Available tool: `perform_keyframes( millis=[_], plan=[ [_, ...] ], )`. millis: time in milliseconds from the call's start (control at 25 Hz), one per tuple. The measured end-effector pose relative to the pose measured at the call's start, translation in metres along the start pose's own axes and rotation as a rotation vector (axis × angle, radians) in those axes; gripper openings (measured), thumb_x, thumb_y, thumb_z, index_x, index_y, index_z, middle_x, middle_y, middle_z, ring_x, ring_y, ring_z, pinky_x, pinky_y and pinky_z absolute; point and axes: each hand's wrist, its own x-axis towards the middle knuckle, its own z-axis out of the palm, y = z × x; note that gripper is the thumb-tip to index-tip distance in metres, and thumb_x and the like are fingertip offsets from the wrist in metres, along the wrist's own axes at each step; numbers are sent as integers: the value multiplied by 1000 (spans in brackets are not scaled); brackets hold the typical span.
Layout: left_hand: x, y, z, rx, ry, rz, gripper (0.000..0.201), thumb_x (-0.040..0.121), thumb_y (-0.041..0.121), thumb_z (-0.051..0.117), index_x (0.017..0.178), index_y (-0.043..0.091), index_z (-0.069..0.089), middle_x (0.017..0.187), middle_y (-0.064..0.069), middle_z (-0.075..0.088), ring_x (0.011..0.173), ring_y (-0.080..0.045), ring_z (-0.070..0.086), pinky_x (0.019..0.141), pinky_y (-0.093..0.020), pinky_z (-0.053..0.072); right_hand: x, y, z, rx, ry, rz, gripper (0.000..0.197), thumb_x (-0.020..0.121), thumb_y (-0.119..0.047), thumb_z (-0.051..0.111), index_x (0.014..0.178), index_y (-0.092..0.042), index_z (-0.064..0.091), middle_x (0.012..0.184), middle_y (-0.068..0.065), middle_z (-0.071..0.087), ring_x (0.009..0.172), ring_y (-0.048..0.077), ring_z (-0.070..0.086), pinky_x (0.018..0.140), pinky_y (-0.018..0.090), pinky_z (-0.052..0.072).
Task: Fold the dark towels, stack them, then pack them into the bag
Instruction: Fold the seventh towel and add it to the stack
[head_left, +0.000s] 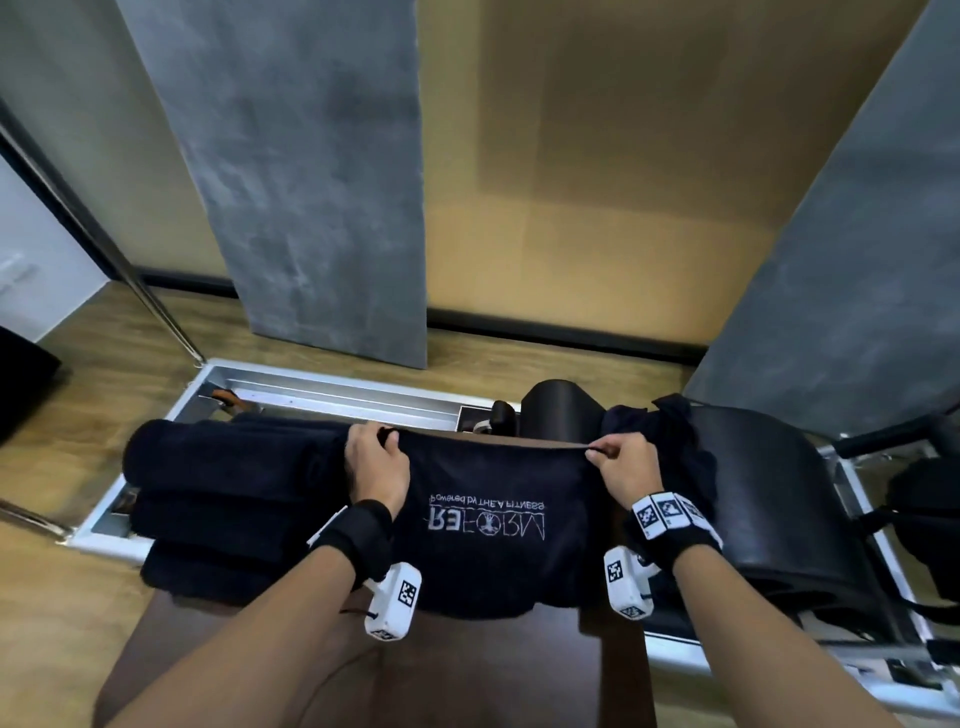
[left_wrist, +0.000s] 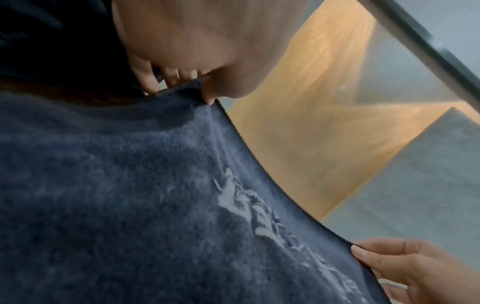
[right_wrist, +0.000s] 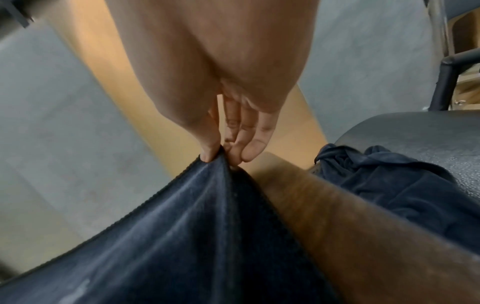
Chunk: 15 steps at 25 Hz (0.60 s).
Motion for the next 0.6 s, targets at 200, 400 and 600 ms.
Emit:
perform_keyframes(
  millis=[200,400,600],
  plan=[
    [6,-7,13,90,-40,-48,11,103,9,60,103,3,70,114,-20,65,103,-38,62,89,-43,53,3,11,15,-87,-34,-41,23,89,-10,79,111,-17,79,92,1,73,96,16,68,91,26,51],
    [-1,0,10,62,-14,9,9,101,6,63,106,6,71,114,-14,67,106,-35,62,92,-45,52,-4,9,12,-225,-7,-70,5,92,-15,77,95,-11,74,94,-2,53,91,26,63,79,37,51],
    [-19,12,-6,-100,-3,89,28,100,5,65,126,14,59,116,-5,59,101,-24,58,90,-39,48,-19,3,-8,-160,30,-47,9,92,-13,75,96,-20,71,95,0,69,92,24,66,82,39,55]
  ],
)
